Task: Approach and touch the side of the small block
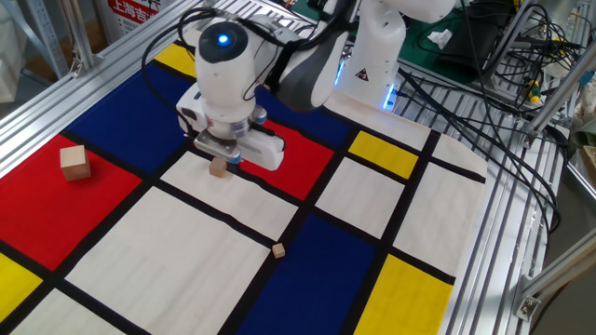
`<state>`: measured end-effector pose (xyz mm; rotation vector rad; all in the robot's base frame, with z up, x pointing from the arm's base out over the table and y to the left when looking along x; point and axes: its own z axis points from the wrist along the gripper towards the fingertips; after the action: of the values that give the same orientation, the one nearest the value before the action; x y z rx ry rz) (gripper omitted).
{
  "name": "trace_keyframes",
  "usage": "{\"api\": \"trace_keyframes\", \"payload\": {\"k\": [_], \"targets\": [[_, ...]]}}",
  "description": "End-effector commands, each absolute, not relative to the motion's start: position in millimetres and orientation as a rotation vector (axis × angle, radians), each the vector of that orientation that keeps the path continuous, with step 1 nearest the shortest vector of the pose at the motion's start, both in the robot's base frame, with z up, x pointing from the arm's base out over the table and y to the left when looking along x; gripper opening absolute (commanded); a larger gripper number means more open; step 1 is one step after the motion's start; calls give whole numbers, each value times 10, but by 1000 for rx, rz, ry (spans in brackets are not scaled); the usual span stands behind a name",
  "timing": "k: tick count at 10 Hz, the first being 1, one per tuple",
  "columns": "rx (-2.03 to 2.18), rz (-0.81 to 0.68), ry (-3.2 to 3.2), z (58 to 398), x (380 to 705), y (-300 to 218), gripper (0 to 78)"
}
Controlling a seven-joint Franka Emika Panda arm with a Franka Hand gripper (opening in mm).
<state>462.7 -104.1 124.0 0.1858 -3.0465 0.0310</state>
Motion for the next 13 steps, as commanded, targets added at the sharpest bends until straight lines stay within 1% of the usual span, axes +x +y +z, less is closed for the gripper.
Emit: {"api": "trace_keyframes", "payload": {"k": [1,4,10,13], "targets": [[198,43,-3044,1215,4627,-1044,0],[175,59,-3039,1070,4572,-1041,0],[155,63,-3017,1067,4574,-1043,0],[174,97,-3004,1068,4574,-1044,0]]}}
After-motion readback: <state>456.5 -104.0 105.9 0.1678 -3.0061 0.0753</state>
